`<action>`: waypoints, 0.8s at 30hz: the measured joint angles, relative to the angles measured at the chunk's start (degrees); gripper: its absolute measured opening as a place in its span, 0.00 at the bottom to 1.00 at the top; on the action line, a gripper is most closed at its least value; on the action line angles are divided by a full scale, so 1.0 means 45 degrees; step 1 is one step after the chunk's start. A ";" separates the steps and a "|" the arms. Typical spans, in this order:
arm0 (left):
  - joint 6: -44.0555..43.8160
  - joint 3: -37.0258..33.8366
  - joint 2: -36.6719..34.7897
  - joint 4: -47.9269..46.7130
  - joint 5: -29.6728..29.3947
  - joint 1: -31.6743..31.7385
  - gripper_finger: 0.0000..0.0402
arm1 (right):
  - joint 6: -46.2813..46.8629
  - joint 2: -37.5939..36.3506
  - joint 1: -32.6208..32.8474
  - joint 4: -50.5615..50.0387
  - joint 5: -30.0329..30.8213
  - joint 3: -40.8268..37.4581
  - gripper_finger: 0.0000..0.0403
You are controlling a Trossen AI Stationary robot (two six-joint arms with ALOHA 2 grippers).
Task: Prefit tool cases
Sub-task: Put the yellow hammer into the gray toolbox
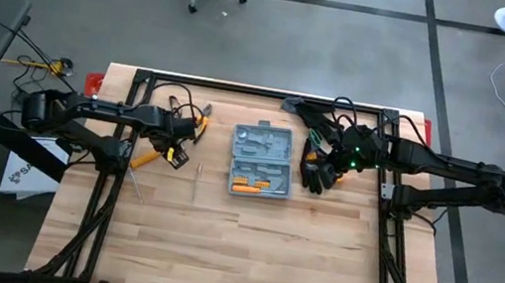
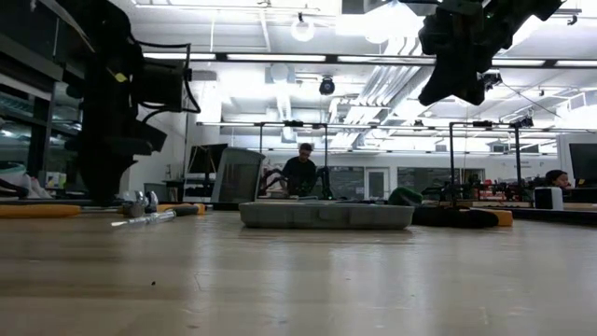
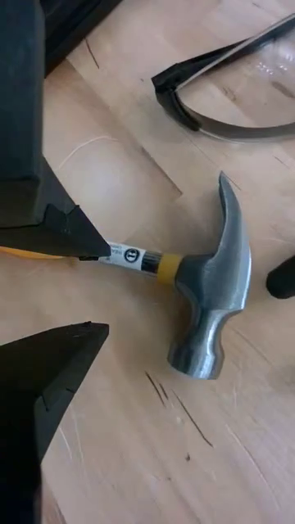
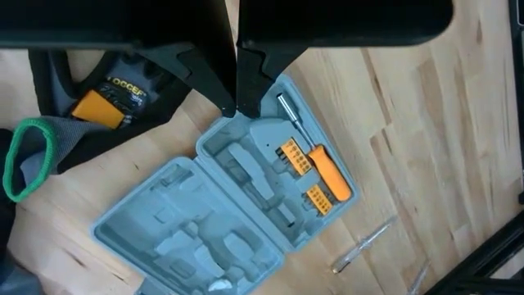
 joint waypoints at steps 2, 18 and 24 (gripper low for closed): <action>0.0000 0.0000 0.0019 -0.0009 -0.0007 0.0011 0.33 | 0.0000 0.0000 0.0000 -0.0005 0.0000 0.0000 0.00; -0.2026 -0.1268 0.0433 0.1480 0.1040 0.0049 0.30 | -0.0001 0.0000 0.0000 -0.0005 0.0000 0.0005 0.00; -0.2079 -0.1287 0.0435 0.1786 0.2142 0.0049 0.05 | -0.0005 0.0000 0.0000 -0.0005 0.0000 0.0010 0.00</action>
